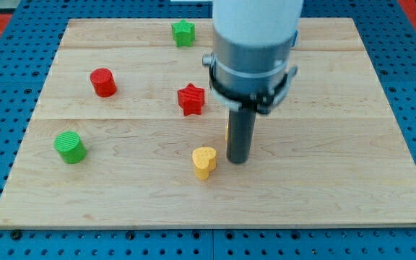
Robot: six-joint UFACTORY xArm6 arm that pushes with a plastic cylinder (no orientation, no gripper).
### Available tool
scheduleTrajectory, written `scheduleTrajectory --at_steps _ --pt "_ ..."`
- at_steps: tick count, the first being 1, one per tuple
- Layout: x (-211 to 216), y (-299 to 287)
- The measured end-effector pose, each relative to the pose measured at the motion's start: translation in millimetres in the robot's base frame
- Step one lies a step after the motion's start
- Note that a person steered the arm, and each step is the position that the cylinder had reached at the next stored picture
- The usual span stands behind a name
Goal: Place the red blocks close to the yellow blocks
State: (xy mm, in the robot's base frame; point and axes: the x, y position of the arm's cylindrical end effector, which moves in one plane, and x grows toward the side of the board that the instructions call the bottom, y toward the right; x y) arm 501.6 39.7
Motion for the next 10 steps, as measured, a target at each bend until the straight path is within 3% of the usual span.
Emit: scheduleTrajectory --at_steps 1,4,5,6,7,8,10 --pt "-19.7 -77.5" --pt "-89.8 -35.5" --pt "-103.8 -124.2" --pt "-107.8 -90.7" --pt "-153.5 -127.4" --pt "-159.6 -196.3" --pt "-177.0 -200.5"
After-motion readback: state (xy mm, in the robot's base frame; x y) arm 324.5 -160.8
